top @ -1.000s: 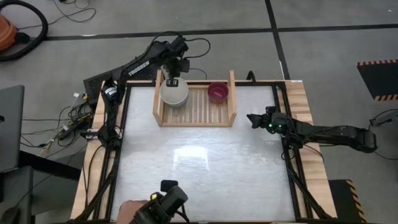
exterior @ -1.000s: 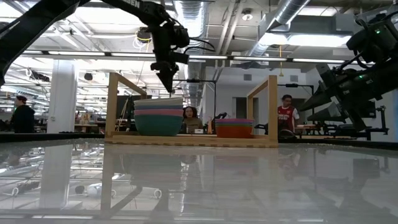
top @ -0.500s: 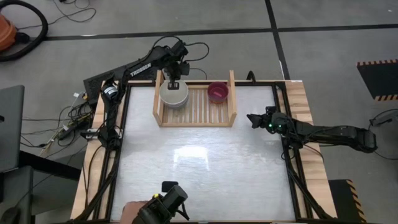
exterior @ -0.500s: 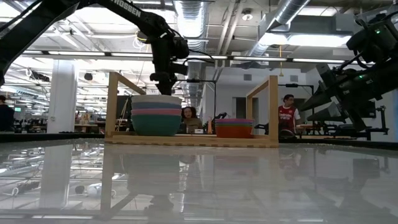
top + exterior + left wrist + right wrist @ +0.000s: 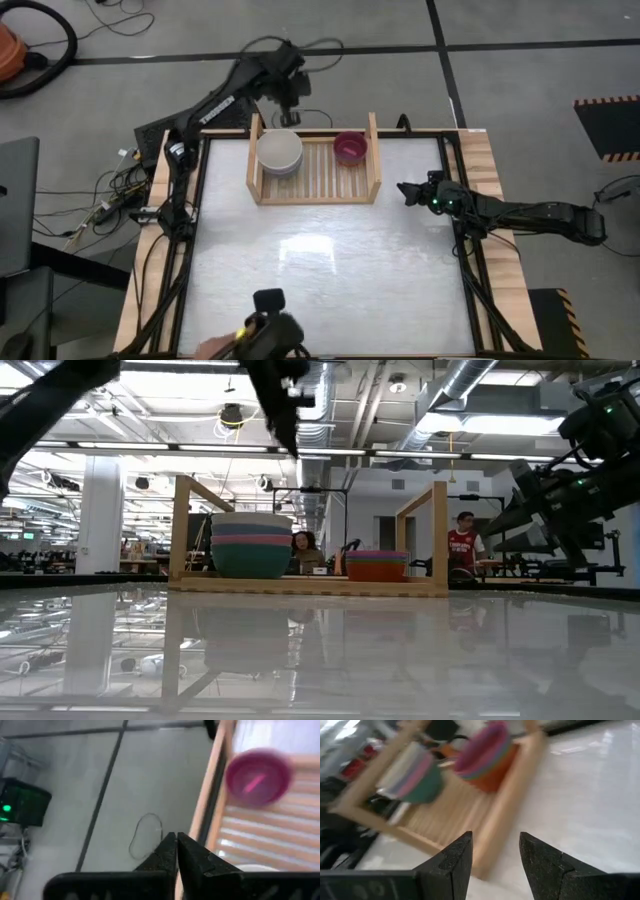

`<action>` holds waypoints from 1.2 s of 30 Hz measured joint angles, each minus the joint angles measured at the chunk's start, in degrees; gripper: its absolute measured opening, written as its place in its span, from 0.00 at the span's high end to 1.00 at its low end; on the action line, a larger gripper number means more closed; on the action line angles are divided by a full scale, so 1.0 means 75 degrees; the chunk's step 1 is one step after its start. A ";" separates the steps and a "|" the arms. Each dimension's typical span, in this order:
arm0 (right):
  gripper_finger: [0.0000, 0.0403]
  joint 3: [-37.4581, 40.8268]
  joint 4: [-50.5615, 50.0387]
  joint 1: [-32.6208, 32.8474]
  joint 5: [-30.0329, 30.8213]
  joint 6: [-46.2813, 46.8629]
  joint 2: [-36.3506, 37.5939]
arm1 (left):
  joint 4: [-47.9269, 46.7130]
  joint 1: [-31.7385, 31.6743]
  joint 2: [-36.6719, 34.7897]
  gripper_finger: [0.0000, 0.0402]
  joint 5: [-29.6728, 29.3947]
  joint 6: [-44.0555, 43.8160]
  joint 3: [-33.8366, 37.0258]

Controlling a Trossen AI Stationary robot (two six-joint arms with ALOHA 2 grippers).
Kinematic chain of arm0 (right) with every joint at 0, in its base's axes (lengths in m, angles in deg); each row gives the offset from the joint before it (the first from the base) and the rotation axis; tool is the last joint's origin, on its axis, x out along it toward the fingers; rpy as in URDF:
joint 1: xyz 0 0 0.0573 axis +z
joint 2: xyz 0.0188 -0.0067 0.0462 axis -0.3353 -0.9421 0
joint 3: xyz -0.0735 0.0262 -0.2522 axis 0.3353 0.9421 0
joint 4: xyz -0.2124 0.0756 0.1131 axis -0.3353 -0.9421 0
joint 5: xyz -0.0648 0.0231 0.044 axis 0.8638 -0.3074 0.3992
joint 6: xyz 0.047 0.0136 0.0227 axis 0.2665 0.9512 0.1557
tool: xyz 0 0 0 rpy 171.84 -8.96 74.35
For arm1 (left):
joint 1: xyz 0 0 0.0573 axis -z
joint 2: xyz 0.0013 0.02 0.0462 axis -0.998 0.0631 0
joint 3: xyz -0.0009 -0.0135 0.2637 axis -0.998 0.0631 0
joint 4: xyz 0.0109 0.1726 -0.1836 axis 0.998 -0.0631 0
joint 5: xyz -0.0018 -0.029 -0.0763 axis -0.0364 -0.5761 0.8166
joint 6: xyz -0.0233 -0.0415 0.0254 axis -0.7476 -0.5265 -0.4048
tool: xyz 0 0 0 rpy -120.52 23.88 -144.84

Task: Place and stack bowls onto a shelf
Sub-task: Return to Home Position

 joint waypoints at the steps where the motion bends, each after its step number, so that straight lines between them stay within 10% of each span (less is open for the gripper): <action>1: 0.53 -0.0002 0.0224 -0.0003 -0.0143 -0.0205 0.0000 | 0.0266 0.0060 -0.0424 1.00 0.0035 -0.0121 0.0307; 14: 0.53 -0.1975 0.0603 0.0000 -0.1928 -0.1979 0.0127 | 0.0734 0.1720 -0.3872 1.00 0.2674 -0.2970 0.0994; 25: 0.53 -0.6568 -0.3851 0.0000 -0.2302 -0.4620 0.0390 | 0.0651 0.3619 -0.4418 1.00 0.2445 -0.3047 0.1109; 36: 0.53 -0.8984 -0.7214 0.0012 -0.1526 -0.5654 0.1932 | 0.4669 0.4721 -0.5900 1.00 0.1008 -0.3891 0.5488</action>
